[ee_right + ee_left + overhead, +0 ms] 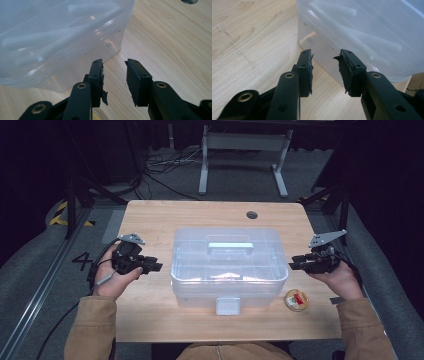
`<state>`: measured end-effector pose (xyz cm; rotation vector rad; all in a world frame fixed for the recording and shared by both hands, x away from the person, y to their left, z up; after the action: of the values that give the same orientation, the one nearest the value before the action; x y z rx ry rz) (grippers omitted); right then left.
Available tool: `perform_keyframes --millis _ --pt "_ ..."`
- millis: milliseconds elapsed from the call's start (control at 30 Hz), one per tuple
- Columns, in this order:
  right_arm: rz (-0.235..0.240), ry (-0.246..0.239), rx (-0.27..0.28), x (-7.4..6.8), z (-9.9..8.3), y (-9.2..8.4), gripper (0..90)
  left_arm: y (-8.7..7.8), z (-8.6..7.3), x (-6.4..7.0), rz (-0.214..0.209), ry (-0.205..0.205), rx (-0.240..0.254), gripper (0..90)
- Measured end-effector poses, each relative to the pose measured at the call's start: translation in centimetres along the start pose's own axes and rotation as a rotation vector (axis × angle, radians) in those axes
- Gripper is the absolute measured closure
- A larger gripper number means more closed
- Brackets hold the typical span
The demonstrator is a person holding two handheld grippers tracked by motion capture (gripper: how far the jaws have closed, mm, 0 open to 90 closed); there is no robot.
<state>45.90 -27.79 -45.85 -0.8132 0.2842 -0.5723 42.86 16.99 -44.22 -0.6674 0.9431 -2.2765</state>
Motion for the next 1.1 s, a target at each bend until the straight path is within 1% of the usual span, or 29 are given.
perform_keyframes --millis 67,167,233,267,400,467,500,533,567,600,633,700,767,900,967,1000,1033,1067,1100 --pt "0.013 0.014 0.008 0.2 -0.3 -0.2 66.4 0.0 0.1 0.1 0.011 0.008 -0.005 61.6" --pt "0.014 0.024 0.013 0.5 -0.7 -0.6 65.6 -0.1 0.4 0.5 0.009 0.01 0.007 60.3" --pt "0.019 0.036 0.026 0.7 -0.8 -0.9 65.3 -0.2 0.5 0.7 0.013 0.017 0.005 60.3" --pt "0.019 0.042 0.027 0.7 -0.8 -0.9 65.2 -0.3 0.6 0.8 0.014 0.02 0.014 60.2" --pt "0.022 0.053 0.028 0.8 -1.0 -0.9 63.9 -0.6 0.8 0.8 0.008 0.013 0.023 60.1" --pt "0.023 0.052 0.025 0.7 -1.0 -0.9 63.9 -0.6 0.9 0.8 0.005 0.007 0.028 60.1" --pt "0.019 0.052 0.025 0.7 -0.9 -1.0 63.9 -1.0 1.0 1.0 -0.006 0.007 0.038 59.9" --pt "0.019 0.053 0.026 0.7 -0.9 -1.1 63.6 -1.3 1.2 1.1 -0.014 0.014 0.048 59.6" --pt "0.019 0.053 0.026 0.7 -0.9 -1.1 63.6 -1.3 1.2 1.1 -0.014 0.014 0.048 58.5" --pt "0.014 0.048 0.026 0.8 -0.9 -1.1 63.0 -1.5 1.4 1.4 -0.032 0.014 0.054 58.5" --pt "0.012 0.045 0.028 0.8 -0.9 -1.1 62.7 -1.6 1.6 1.6 -0.048 0.018 0.059 57.5" --pt "0.016 0.05 0.02 0.7 -1.0 -1.0 62.1 -1.9 2.0 1.9 -0.054 0.03 0.067 57.2" --pt "0.011 0.05 0.013 0.7 -1.1 -1.0 62.1 -2.1 2.4 2.2 -0.056 0.045 0.072 57.1" --pt "0.014 0.056 0.017 0.6 -1.2 -1.3 61.2 -2.4 3.3 3.1 -0.049 0.066 0.075 56.9" --pt "0.016 0.062 0.017 0.6 -1.2 -1.3 59.4 -2.3 3.6 3.3 -0.061 0.037 0.07 56.2" --pt "0.024 0.075 0.025 0.7 -1.2 -1.3 58.2 -2.4 4.1 3.5 -0.082 0.019 0.08 56.1" --pt "0.029 0.079 0.028 0.7 -1.2 -1.3 58.1 -2.4 4.4 3.7 -0.101 0.014 0.088 56.1" --pt "0.033 0.082 0.03 0.7 -1.2 -1.3 57.8 -2.4 4.6 3.9 -0.11 0.011 0.094 56.1" --pt "0.031 0.085 0.029 0.8 -1.2 -1.2 57.2 -2.4 4.6 3.9 -0.11 0.011 0.094 56.1"
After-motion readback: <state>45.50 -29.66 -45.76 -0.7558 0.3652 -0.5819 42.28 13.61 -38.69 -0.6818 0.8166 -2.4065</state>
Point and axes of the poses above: each handheld gripper's, and its own axes: y roughly forward along the jaws, z roughly out of its top, x roughly to its right, the point moved 10 cm from there along y, roughly forward along the jaws, and after that the axes turned 1 degree about -y, right-handed, at the moved point
